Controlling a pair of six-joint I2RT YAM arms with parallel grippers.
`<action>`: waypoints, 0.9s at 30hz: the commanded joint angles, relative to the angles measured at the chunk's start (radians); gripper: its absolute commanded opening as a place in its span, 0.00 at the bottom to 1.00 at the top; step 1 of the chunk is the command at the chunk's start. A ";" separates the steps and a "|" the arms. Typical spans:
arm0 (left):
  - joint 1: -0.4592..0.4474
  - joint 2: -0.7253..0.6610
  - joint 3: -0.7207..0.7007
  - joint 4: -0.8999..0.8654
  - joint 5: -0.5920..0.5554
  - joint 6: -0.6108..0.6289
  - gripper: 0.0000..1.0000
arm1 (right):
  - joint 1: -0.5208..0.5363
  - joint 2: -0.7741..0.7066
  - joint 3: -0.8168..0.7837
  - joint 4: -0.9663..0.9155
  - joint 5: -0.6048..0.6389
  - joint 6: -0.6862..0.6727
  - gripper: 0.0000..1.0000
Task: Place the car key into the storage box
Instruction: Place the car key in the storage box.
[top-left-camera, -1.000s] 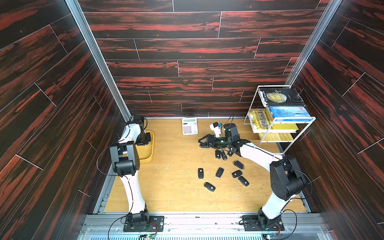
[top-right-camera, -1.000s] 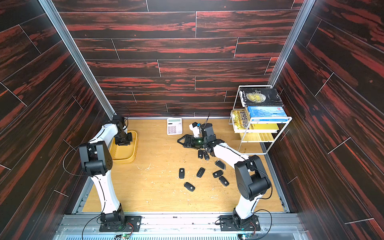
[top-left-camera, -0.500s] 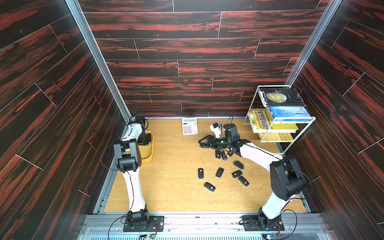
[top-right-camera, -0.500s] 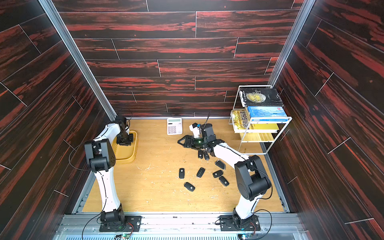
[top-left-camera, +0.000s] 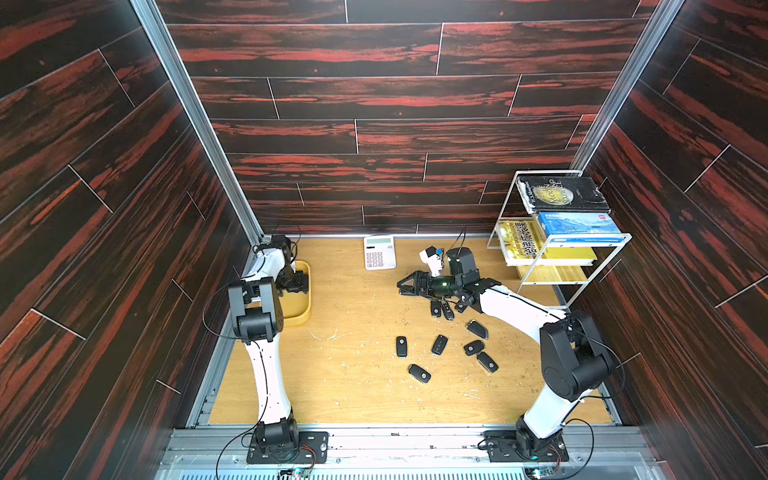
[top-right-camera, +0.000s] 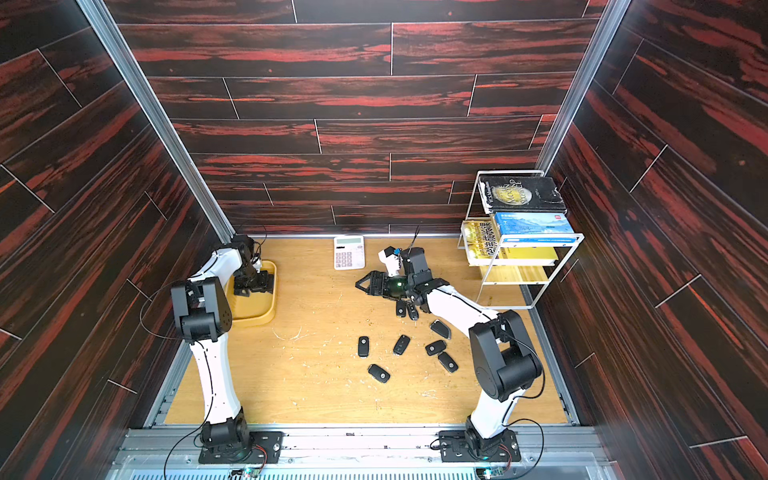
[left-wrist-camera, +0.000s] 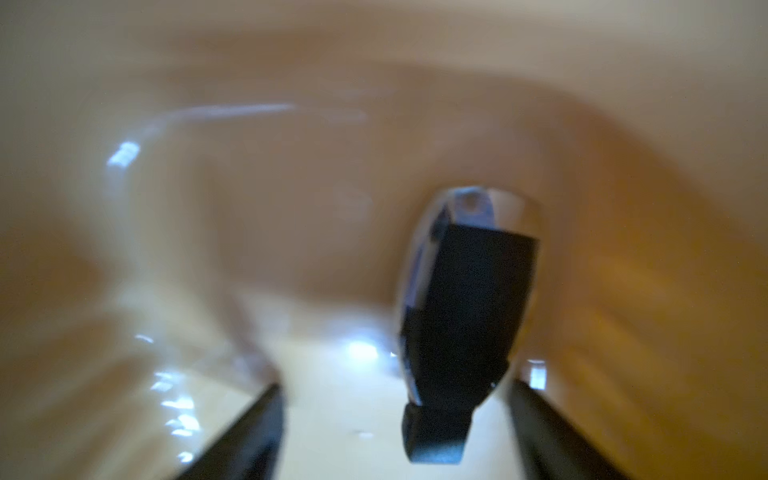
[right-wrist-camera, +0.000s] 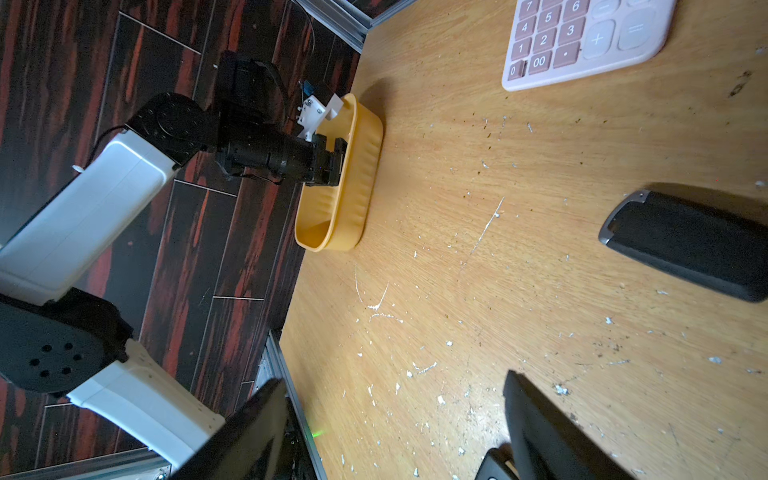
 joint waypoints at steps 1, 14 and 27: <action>0.005 -0.059 -0.033 -0.022 0.008 0.002 1.00 | -0.005 -0.020 0.005 -0.015 -0.006 -0.010 0.86; 0.004 -0.277 -0.106 0.033 -0.007 -0.023 1.00 | -0.005 -0.056 -0.012 -0.009 -0.015 0.006 0.86; -0.019 -0.911 -0.555 0.516 0.107 -0.380 1.00 | -0.008 -0.079 0.030 -0.127 0.053 -0.063 0.86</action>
